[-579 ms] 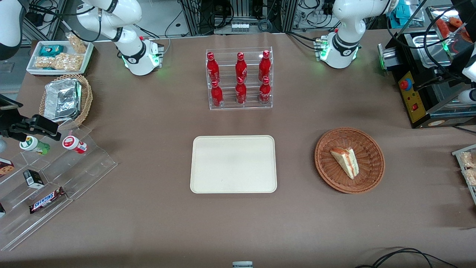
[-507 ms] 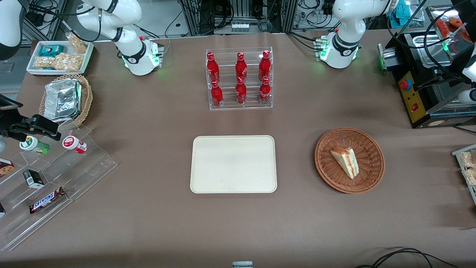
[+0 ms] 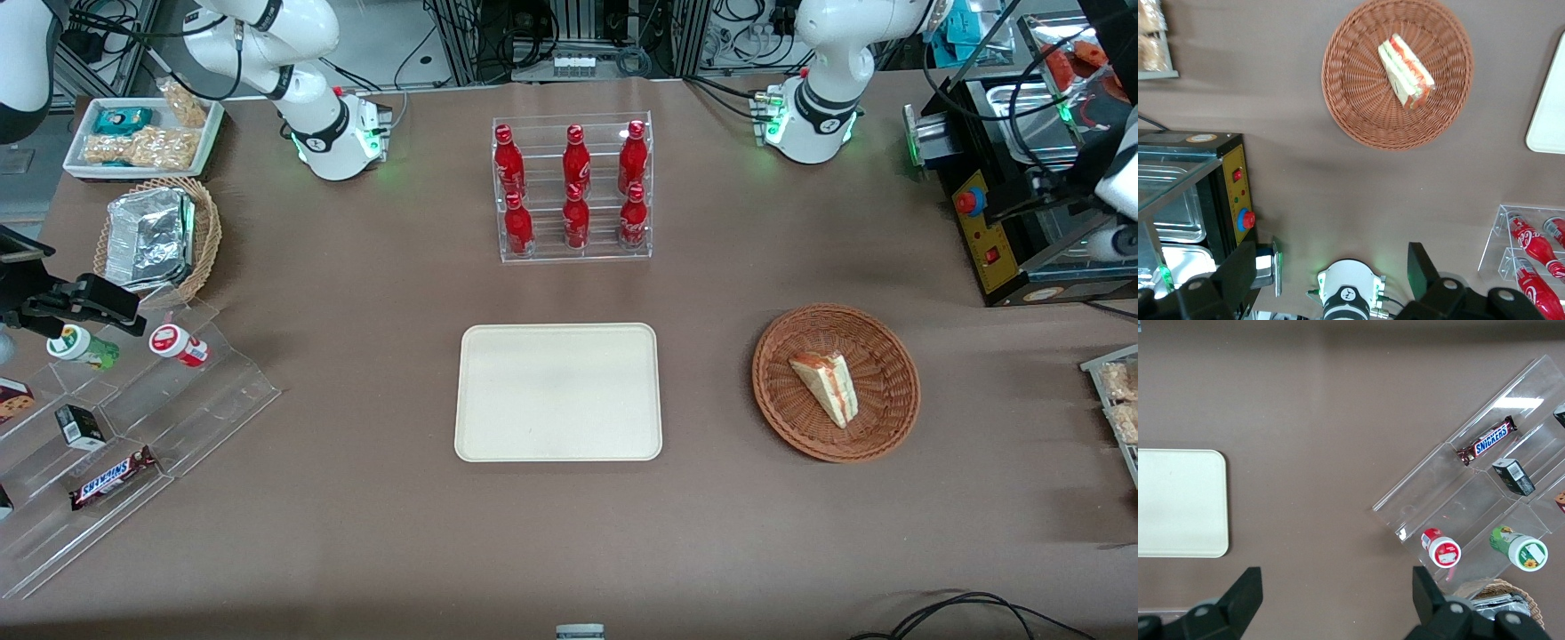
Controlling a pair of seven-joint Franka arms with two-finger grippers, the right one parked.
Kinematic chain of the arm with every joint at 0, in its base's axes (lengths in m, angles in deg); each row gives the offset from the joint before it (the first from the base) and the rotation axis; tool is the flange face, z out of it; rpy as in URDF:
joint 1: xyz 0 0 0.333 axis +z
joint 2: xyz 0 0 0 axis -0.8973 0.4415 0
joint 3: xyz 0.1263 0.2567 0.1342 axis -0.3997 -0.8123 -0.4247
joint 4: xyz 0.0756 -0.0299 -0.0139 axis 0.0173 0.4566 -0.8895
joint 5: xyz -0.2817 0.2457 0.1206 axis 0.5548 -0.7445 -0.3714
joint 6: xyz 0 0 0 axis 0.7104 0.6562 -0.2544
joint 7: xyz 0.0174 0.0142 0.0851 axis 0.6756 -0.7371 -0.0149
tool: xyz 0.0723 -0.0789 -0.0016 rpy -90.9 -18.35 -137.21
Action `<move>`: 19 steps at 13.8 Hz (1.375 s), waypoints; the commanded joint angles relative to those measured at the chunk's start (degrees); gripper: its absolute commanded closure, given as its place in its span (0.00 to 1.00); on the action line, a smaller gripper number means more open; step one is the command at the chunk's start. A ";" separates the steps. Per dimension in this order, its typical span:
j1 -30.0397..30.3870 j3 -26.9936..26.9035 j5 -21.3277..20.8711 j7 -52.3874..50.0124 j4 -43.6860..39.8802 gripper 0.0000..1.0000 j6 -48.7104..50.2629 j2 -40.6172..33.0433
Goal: Place sandwich from basket to tray
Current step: 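Move the left gripper over the wicker basket toward the sandwich, then lower the open left gripper around the wrapped sandwich and close it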
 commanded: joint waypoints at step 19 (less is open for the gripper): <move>-0.21 0.31 9.58 -35.05 36.48 0.00 -51.90 4.70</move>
